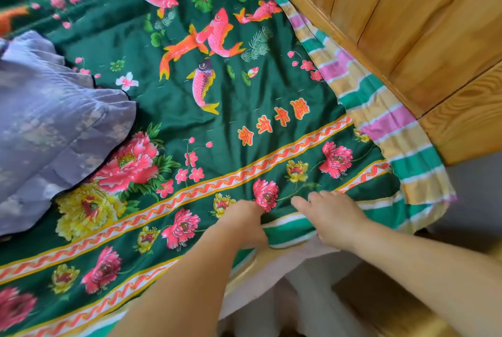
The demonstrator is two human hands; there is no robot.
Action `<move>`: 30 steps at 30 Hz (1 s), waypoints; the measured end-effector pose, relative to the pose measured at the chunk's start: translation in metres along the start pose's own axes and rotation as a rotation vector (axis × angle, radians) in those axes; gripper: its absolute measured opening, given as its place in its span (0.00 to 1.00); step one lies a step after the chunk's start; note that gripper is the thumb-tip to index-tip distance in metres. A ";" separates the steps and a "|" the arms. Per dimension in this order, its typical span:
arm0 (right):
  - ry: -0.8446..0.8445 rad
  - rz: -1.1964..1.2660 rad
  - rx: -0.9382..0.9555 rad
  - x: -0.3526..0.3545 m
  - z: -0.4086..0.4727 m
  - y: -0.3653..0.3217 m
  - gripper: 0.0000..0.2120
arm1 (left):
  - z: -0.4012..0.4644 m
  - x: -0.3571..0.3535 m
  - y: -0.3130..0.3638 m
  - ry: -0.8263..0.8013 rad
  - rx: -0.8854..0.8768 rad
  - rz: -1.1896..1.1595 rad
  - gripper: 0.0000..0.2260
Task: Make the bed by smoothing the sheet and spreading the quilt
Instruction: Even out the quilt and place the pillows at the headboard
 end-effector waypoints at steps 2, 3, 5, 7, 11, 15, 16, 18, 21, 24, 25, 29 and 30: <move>-0.030 -0.021 0.053 0.017 0.001 0.006 0.18 | 0.000 -0.002 0.006 -0.021 -0.003 0.008 0.12; -0.042 -0.015 0.082 0.020 0.001 0.010 0.14 | 0.000 -0.004 0.010 -0.028 -0.002 -0.009 0.12; -0.144 -0.004 0.109 0.014 0.002 0.011 0.09 | -0.001 -0.016 0.018 -0.051 0.006 -0.030 0.15; -0.254 -0.040 0.102 0.006 0.002 0.011 0.11 | -0.002 -0.033 0.023 -0.087 0.000 -0.019 0.16; -0.545 -0.254 0.064 -0.015 -0.002 0.020 0.38 | -0.005 -0.052 0.029 -0.192 0.004 -0.115 0.24; -0.536 -0.315 -0.118 0.003 0.012 0.058 0.33 | -0.001 -0.049 0.041 -0.242 -0.010 -0.207 0.18; -0.403 -0.246 -0.183 0.007 0.018 0.074 0.31 | 0.001 -0.050 0.043 -0.220 0.010 -0.233 0.18; -0.308 -0.099 -0.321 -0.001 0.017 0.105 0.41 | 0.003 -0.058 0.046 -0.213 0.020 -0.257 0.22; -0.572 -0.016 -0.452 -0.031 -0.009 0.126 0.53 | 0.000 -0.055 0.048 -0.294 -0.002 -0.253 0.23; -0.603 -0.120 -0.398 -0.010 0.000 0.115 0.35 | -0.004 -0.030 0.046 -0.288 -0.054 -0.232 0.20; -0.604 -0.133 -0.352 0.006 0.006 0.108 0.25 | -0.006 -0.018 0.044 -0.241 -0.057 -0.244 0.18; -0.514 -0.037 -0.249 0.039 0.024 0.072 0.18 | -0.022 0.031 0.029 -0.043 -0.021 -0.240 0.14; -0.473 0.005 -0.218 0.047 0.025 0.062 0.18 | -0.029 0.045 0.024 0.005 -0.002 -0.241 0.13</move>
Point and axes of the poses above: each hand's wrist, its own z-axis towards the middle knuckle, its own x-axis out of the back of the hand, y = z × x, the point moved 5 cm from there along z, towards the middle knuckle, and after that the axes turned 11 degrees about -x, right-handed, at the moved point
